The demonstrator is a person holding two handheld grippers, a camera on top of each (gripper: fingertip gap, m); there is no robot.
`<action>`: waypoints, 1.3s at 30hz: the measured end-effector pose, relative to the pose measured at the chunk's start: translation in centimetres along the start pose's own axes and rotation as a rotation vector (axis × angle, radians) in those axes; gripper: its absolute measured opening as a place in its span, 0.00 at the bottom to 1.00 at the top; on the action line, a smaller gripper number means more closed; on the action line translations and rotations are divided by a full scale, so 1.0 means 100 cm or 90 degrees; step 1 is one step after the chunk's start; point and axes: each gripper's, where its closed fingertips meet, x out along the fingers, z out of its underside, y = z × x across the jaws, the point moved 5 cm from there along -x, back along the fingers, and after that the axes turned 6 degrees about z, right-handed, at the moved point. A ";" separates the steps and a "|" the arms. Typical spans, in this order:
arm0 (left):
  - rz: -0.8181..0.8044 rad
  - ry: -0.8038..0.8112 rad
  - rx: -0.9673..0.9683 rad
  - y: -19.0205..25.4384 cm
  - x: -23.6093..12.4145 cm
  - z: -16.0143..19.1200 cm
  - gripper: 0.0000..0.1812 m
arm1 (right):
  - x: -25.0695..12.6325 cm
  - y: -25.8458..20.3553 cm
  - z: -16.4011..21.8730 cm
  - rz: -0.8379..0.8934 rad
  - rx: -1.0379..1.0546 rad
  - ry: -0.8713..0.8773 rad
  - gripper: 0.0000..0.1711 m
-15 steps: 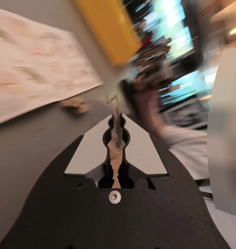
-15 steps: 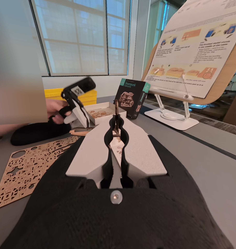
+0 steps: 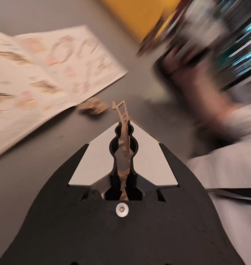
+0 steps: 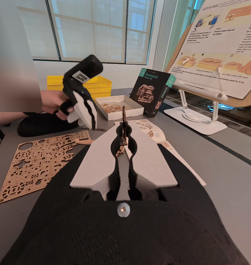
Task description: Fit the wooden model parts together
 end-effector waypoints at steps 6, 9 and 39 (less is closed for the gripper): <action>0.258 0.149 -0.328 0.016 0.010 0.005 0.04 | 0.003 -0.004 0.004 -0.017 -0.015 -0.029 0.01; 0.185 0.085 -0.322 0.004 0.021 0.020 0.04 | 0.003 -0.002 0.007 -0.022 -0.003 -0.043 0.01; 0.112 0.058 -0.070 0.053 0.074 -0.043 0.20 | -0.003 -0.019 -0.017 0.015 -0.094 0.076 0.01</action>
